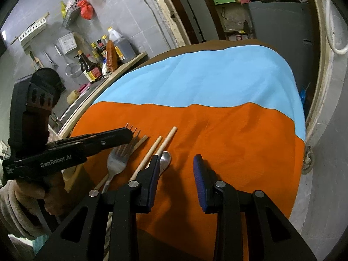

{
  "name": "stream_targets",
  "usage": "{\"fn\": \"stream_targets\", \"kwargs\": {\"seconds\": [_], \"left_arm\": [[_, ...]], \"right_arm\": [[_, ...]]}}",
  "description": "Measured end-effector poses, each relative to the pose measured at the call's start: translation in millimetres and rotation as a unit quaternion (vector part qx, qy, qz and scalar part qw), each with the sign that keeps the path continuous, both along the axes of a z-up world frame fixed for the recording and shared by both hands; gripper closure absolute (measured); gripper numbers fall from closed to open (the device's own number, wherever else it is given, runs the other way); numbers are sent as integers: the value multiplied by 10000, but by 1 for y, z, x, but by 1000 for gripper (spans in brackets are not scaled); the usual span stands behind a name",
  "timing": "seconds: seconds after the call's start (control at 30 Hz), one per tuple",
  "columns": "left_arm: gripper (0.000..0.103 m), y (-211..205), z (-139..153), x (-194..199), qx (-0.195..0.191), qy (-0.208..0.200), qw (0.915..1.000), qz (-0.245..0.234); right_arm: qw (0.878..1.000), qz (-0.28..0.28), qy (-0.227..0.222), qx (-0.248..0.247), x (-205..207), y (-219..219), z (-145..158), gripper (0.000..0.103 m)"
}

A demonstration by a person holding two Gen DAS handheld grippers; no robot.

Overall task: Organize utensils
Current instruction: 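Lower the right tool onto a wooden chopstick and close on it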

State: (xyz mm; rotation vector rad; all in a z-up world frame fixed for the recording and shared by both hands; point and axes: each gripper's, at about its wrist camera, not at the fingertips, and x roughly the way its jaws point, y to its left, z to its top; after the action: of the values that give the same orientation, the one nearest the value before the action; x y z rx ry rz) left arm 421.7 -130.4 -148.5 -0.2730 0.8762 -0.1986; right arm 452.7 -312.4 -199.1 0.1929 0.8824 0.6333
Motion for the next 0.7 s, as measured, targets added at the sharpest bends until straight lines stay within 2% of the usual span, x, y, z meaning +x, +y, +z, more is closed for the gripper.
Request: {"fn": "stream_targets", "kwargs": {"seconds": [0.17, 0.27, 0.33, 0.47, 0.7], "left_arm": [[99, 6, 4, -10, 93, -5, 9997, 218], [99, 10, 4, -13, 90, 24, 9995, 291], [99, 13, 3, -15, 34, 73, 9994, 347], [99, 14, 1, -23, 6, 160, 9990, 414], [100, 13, -5, -33, -41, 321, 9987, 393]], "right_arm": [[9997, 253, 4, -43, 3, 10, 2, 82], [9991, 372, 156, -107, 6, 16, -2, 81], [9989, 373, 295, 27, 10, 15, -3, 81], [9950, 216, 776, 597, 17, 4, -12, 81], [9940, 231, 860, 640, 2, 16, -18, 81]]}}
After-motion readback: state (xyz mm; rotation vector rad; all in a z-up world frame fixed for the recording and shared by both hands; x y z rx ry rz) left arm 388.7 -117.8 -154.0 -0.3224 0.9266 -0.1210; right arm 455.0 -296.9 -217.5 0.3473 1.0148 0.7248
